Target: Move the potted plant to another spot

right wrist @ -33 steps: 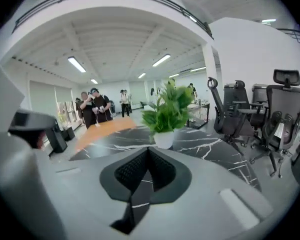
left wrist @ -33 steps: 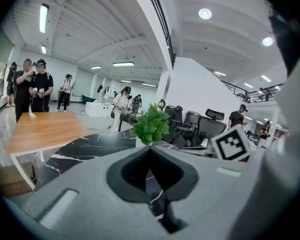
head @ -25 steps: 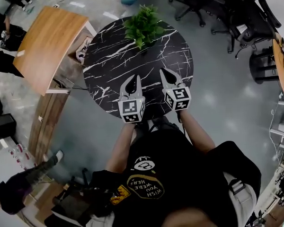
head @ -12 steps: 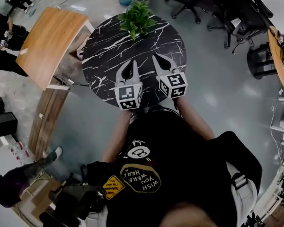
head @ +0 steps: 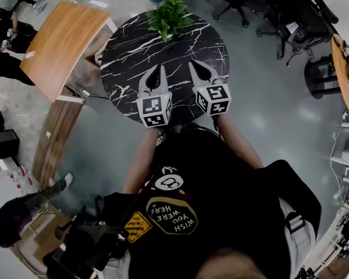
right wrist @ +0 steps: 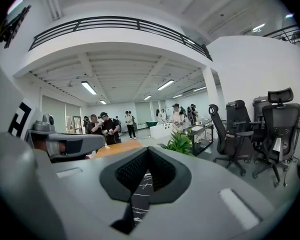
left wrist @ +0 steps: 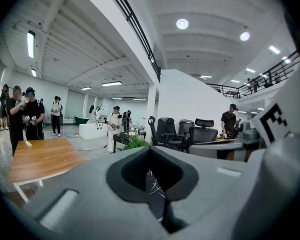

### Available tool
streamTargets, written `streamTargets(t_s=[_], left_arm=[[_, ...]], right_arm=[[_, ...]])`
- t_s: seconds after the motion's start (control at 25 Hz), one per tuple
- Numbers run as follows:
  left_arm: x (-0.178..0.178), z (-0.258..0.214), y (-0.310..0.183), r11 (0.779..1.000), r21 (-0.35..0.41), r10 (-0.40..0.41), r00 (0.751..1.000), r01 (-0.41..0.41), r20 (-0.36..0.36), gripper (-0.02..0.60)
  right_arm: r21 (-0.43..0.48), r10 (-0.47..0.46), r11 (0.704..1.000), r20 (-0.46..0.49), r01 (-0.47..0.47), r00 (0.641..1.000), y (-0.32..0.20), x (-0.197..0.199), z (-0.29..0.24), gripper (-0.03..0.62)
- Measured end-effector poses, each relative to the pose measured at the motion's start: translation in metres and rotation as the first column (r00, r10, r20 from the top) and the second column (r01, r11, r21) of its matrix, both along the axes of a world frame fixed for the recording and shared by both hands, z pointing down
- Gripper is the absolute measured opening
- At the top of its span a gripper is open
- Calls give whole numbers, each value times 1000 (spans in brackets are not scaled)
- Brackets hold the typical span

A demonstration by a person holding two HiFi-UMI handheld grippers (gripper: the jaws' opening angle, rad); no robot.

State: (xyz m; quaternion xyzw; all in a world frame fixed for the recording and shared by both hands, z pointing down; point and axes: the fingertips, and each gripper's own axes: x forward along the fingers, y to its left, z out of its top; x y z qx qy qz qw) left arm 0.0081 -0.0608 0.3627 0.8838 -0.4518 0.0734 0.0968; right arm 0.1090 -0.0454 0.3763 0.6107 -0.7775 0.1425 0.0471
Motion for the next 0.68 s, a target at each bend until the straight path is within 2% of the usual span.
streamTargets(t_s=[0.68], left_arm=[[-1,4,3,1000,-2,17,1000,-17,4,5]], right_arm=[[-7,-6,1000,-2,6,1000,0,-5,3,2]])
